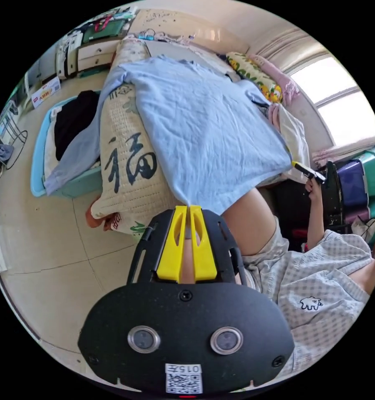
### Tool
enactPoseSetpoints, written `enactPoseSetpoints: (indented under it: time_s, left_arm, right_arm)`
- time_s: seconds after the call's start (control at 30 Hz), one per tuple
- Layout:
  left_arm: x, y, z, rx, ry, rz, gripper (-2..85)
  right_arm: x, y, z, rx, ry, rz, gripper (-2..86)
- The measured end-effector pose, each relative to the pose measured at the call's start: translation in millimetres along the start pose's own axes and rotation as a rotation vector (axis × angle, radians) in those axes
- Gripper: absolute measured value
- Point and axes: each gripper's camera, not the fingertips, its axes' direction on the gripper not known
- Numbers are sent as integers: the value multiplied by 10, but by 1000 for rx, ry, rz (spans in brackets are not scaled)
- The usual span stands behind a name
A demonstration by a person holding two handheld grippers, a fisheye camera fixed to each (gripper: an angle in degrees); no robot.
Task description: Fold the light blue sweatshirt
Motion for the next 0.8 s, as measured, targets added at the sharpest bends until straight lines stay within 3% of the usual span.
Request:
enactPoseSetpoints:
  time_s: [0.17,0.27,0.47,0.53,0.67,0.8]
  left_arm:
    - [245,-205,-40,-160,-217,76,16]
    - [340,-224,-251,-103,-283,72,24]
    - [1018,-704,-676,313,-163,259,51]
    - [1289,-976,-557,349,-146,347,56]
    - [1779,-1658,31,278,-135,503,67]
    - [1939,-2079,467,194,-116,540,75]
  right_arm:
    - [-86,470,434,-9,-191,12,52]
    - [32,751,390,123,-321,47,65]
    - [401,645,368,463,-381,223,71]
    - [574,397,534,492,-417,320,84]
    - [1030,-257,1088,556,-721,525,103]
    - [1299,-737,1643,504,-681,740,137]
